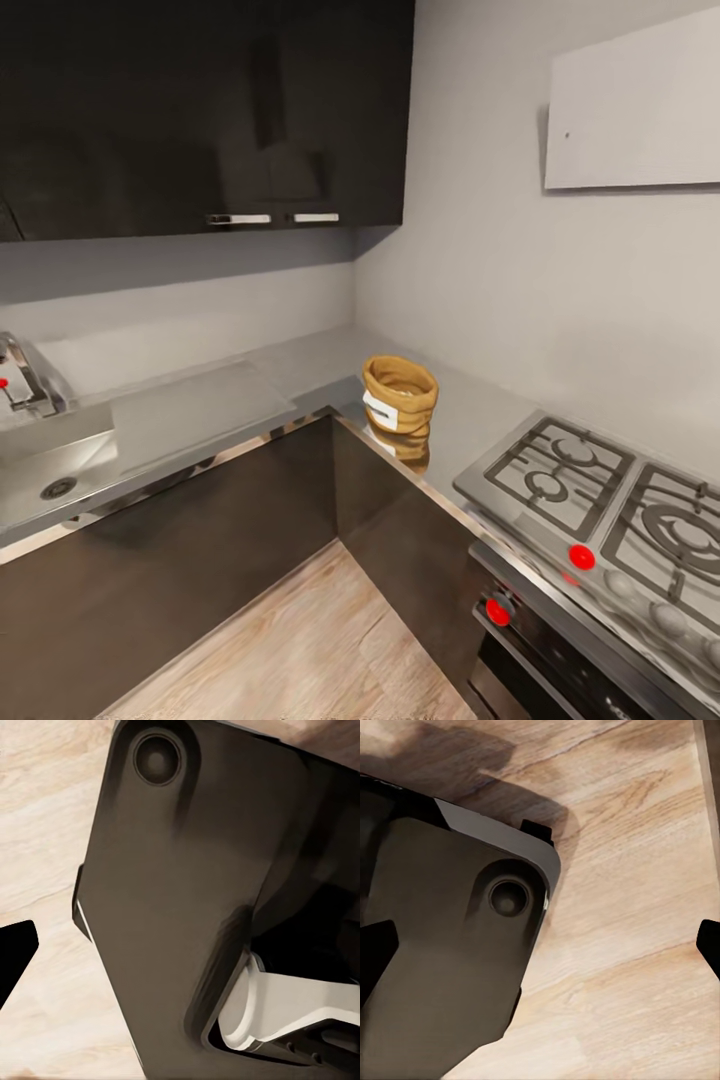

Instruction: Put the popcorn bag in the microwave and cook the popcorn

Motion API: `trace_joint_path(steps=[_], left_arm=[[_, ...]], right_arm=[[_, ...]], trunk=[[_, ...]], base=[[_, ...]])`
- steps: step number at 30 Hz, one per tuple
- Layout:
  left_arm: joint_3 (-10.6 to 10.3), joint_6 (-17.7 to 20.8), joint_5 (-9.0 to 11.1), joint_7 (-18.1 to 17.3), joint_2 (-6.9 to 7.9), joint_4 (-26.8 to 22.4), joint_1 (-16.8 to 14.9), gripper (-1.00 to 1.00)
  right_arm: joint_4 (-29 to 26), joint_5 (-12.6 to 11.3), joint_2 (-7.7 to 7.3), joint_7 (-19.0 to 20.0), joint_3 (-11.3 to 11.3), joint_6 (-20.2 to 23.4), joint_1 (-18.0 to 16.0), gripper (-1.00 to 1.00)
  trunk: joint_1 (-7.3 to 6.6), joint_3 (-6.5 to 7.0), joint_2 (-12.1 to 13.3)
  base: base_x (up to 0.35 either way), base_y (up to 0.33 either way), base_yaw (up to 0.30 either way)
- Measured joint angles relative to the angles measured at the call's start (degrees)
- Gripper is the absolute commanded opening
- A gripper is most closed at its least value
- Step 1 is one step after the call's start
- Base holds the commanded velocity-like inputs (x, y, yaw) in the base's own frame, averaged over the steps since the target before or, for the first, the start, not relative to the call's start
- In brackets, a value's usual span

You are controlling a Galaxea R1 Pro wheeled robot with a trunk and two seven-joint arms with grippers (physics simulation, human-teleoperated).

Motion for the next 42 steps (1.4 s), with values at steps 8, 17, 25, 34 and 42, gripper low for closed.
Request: trace_joint_path(steps=[8, 17, 25, 34, 42], left_arm=[[0.0, 0.02, 0.0, 0.01, 0.02, 0.0, 0.0, 1.0], [0.0, 0.02, 0.0, -0.02, 0.03, 0.0, 0.0, 1.0], [0.0, 0.02, 0.0, -0.05, 0.0, 0.0, 0.0, 1.0], [0.0, 0.0, 0.0, -0.02, 0.02, 0.0, 0.0, 1.0], [-0.02, 0.01, 0.0, -0.04, -0.01, -0.01, 0.0, 1.0]], right_arm=[[0.0, 0.0, 0.0, 0.02, 0.0, 0.0, 0.0, 1.0], [0.0, 3.04, 0.08, 0.05, 0.0, -0.05, 0.0, 1.0], [0.0, 3.16, 0.0, 0.02, 0.0, -0.08, 0.0, 1.0], [0.0, 3.09, 0.0, 0.02, 0.0, -0.08, 0.0, 1.0], [-0.02, 3.01, -0.1, -0.02, -0.09, -0.12, 0.0, 1.0]], trunk=[[0.0, -0.74, 0.0], [0.0, -1.56, 0.0], [0.0, -2.3, 0.0], [0.0, -3.13, 0.0], [0.0, -3.86, 0.0]], base=[[0.0, 0.0, 0.111], [0.0, 0.0, 0.113], [0.0, 0.0, 0.113], [0.0, 0.0, 0.113], [0.0, 0.0, 0.107]])
